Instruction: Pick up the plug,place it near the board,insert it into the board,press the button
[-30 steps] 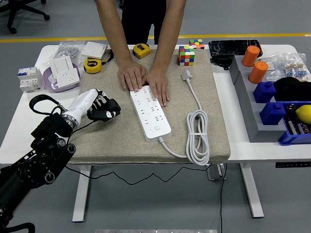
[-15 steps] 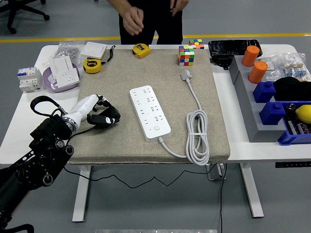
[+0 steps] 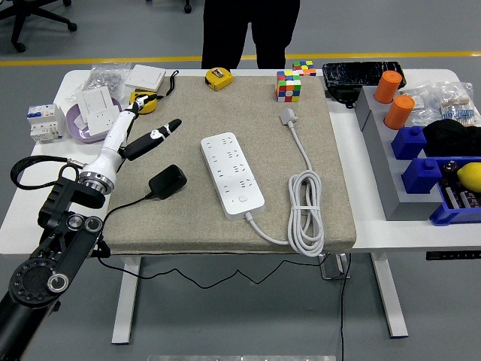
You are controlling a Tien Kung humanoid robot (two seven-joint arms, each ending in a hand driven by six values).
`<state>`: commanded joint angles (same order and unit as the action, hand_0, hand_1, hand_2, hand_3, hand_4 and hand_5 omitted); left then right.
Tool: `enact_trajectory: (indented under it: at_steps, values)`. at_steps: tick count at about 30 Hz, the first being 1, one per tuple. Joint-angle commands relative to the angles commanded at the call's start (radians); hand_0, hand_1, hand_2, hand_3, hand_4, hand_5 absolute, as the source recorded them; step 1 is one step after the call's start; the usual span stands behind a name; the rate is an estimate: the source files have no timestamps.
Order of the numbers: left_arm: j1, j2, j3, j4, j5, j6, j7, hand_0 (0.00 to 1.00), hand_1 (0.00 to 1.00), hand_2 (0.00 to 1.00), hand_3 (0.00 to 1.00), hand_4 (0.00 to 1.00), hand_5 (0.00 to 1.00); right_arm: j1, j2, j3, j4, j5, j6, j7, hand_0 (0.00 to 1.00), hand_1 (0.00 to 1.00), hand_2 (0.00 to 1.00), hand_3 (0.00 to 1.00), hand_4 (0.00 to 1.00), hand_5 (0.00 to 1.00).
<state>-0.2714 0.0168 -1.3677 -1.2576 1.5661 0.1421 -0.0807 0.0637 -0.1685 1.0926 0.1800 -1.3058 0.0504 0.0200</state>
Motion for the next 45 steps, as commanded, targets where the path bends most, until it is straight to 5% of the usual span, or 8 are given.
enact_trajectory:
  at_steps: [6,14,16,17,23,28,29,45]
  values:
    - [0.13,-0.017,-0.081,-0.132,-0.254,-0.029,-0.018,0.791,0.856,0.837,0.823,0.998,0.998,-0.006,0.006,-0.003,0.0,-0.01,0.0,0.002,0.921,0.84,0.787,0.816,0.998,0.836]
    - [0.228,-0.017,-0.186,-0.16,-0.563,-0.045,-0.017,0.759,0.796,0.774,0.775,0.998,0.998,-0.007,0.016,-0.023,0.0,-0.015,0.001,0.003,0.921,0.84,0.786,0.815,0.998,0.835]
    - [0.242,-0.017,-0.198,-0.156,-0.547,-0.043,-0.019,0.759,0.796,0.774,0.775,0.998,0.998,-0.006,0.019,-0.029,0.0,-0.017,0.0,0.003,0.921,0.84,0.786,0.815,0.998,0.835]
    - [0.246,-0.017,-0.2,-0.154,-0.538,-0.04,-0.023,0.707,0.74,0.705,0.717,0.998,0.801,-0.006,0.021,-0.032,0.0,-0.017,-0.001,0.003,0.916,0.832,0.786,0.815,0.998,0.835]
    - [0.266,-0.017,-0.224,-0.15,-0.391,-0.03,-0.018,0.686,0.725,0.693,0.678,0.998,0.726,-0.016,0.032,-0.012,0.0,-0.084,-0.034,0.0,0.91,0.813,0.75,0.747,0.998,0.735]
    - [0.27,-0.012,-0.237,-0.162,-0.254,-0.024,-0.006,0.686,0.725,0.693,0.678,0.998,0.726,-0.03,0.044,0.026,0.0,-0.196,-0.135,-0.029,0.91,0.813,0.75,0.747,0.998,0.735]
    - [0.269,-0.012,-0.236,-0.164,-0.235,-0.022,-0.004,0.684,0.715,0.682,0.676,0.998,0.69,-0.033,0.045,0.021,0.0,-0.201,-0.141,-0.036,0.895,0.762,0.704,0.656,0.998,0.585]
    - [0.259,-0.008,-0.239,-0.163,-0.177,-0.032,0.029,0.652,0.653,0.602,0.755,0.998,0.663,0.006,0.025,-0.109,0.0,-0.084,-0.115,-0.059,0.874,0.748,0.719,0.686,0.998,0.57]
